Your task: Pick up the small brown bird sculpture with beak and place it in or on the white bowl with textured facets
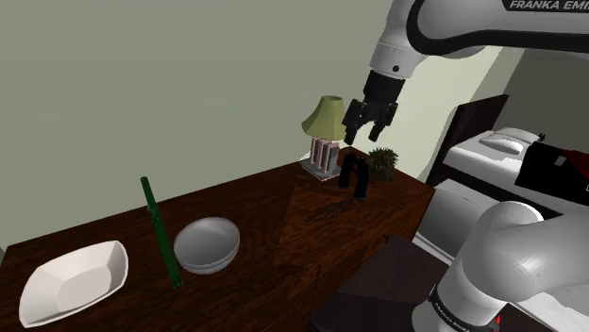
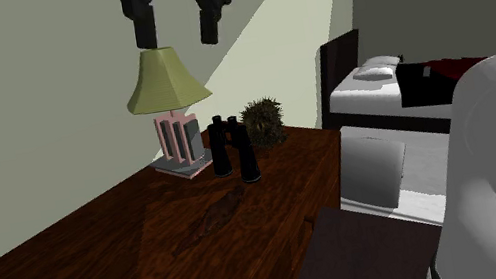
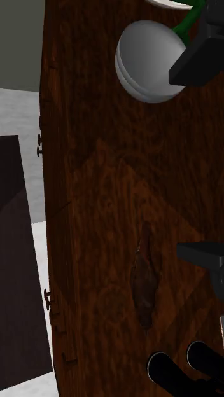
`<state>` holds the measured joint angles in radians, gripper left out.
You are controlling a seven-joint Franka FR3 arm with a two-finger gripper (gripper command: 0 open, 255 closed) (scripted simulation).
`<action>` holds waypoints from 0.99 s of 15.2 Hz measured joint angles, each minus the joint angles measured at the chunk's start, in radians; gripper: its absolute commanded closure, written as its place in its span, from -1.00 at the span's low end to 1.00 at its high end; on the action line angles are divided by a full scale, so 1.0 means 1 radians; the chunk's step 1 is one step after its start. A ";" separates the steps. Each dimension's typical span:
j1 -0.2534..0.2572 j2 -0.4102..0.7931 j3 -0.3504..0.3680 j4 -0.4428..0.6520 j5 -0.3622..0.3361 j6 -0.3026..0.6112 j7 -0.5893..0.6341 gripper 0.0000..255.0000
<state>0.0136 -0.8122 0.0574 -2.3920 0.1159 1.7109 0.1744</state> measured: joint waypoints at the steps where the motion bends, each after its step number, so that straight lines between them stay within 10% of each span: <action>1: 0.000 0.000 0.000 0.000 0.000 0.000 0.000 -1.00; 15: -0.202 0.344 0.195 -0.105 -0.047 0.401 0.506 -1.00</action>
<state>-0.1888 -0.4685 0.2525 -2.4974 0.0688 2.1116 0.6801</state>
